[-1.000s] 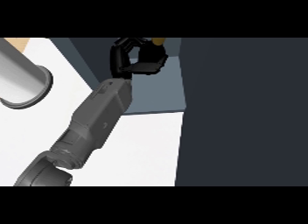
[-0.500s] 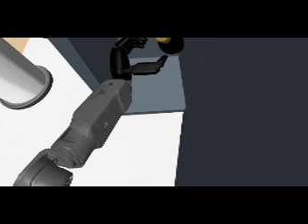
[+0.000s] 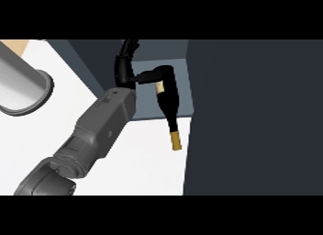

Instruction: Pick up the wine, place it into the cabinet and close the cabinet

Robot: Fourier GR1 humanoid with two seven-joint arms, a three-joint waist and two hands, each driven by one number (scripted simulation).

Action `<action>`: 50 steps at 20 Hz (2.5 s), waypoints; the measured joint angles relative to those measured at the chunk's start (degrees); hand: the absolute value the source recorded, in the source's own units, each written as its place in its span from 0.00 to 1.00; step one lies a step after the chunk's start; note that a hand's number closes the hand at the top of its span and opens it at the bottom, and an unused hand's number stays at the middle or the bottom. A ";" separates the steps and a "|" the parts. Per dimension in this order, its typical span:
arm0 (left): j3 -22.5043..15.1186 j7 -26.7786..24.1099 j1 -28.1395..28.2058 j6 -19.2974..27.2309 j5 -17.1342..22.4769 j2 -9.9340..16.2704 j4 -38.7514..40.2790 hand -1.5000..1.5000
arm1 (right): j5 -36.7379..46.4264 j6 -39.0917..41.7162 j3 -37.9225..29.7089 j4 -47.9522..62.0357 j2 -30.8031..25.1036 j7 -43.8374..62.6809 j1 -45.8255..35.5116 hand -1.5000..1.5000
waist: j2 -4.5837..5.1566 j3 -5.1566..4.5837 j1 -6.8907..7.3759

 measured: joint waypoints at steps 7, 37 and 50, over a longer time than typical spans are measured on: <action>-0.73 -0.63 0.69 1.93 -1.68 0.14 1.20 0.00 | 0.02 0.01 0.32 0.34 0.11 -0.07 -0.67 0.00 | 0.31 -0.02 -0.41; -0.50 -5.37 3.18 -8.17 -1.65 -0.16 -0.74 0.00 | -0.79 0.59 0.82 0.55 0.08 0.27 -0.51 0.00 | 0.07 -0.15 -0.64; -7.21 -5.26 7.60 -10.76 6.95 -0.17 -6.56 0.00 | -0.02 -1.41 3.07 0.40 0.56 0.93 -0.68 0.00 | -0.73 -0.16 -0.54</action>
